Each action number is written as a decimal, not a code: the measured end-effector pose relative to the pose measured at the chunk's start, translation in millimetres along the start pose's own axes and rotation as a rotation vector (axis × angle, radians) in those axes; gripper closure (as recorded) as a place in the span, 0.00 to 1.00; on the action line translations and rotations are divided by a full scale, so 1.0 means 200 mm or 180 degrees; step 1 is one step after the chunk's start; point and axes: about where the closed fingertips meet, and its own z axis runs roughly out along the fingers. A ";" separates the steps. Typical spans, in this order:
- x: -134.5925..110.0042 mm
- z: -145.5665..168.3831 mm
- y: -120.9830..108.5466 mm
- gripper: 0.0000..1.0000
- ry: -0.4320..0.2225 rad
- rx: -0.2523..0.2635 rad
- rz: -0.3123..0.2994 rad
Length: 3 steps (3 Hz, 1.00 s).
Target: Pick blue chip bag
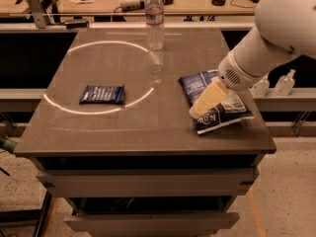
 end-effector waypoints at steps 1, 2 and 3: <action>0.06 0.07 0.00 0.00 0.0122 -0.0075 -0.0034; 0.10 0.09 -0.01 0.15 0.0170 -0.0077 -0.0062; 0.10 0.08 -0.02 0.38 0.0124 -0.0034 -0.0131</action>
Offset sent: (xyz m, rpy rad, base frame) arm -0.0033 -0.0213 -0.0348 -0.0472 0.0569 0.0274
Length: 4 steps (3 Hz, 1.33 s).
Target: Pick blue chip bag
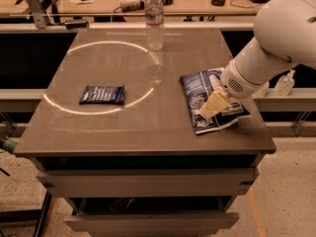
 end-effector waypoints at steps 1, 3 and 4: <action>-0.01 -0.02 -0.01 0.62 -0.0068 0.0057 -0.0094; -0.13 -0.27 -0.09 1.00 -0.0654 0.0357 -0.0157; -0.24 -0.57 -0.16 1.00 -0.1228 0.0663 -0.0249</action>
Offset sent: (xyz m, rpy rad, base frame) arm 0.0097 -0.0106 0.0357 0.0355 -0.1631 0.0229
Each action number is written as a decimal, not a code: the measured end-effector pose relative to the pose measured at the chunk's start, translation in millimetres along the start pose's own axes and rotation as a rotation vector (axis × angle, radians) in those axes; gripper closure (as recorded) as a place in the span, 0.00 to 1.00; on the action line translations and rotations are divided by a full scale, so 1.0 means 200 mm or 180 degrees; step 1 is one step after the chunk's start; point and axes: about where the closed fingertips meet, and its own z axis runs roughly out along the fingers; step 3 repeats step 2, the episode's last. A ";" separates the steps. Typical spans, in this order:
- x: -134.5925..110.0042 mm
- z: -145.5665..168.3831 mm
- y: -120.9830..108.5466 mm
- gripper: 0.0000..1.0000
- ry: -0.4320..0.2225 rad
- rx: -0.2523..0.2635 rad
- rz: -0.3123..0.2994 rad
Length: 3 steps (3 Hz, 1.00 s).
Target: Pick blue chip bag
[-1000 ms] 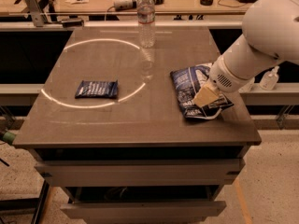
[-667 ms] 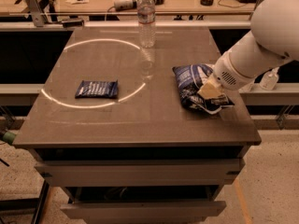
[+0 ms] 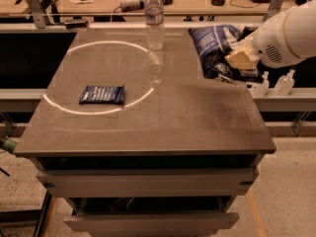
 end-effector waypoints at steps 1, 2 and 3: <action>-0.13 -0.19 -0.11 1.00 -0.0430 0.0125 -0.0032; -0.16 -0.22 -0.10 1.00 -0.0480 0.0114 -0.0043; -0.16 -0.22 -0.10 1.00 -0.0480 0.0114 -0.0043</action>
Offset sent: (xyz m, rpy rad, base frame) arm -0.0023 -0.0106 0.0448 0.0641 -0.1075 0.0193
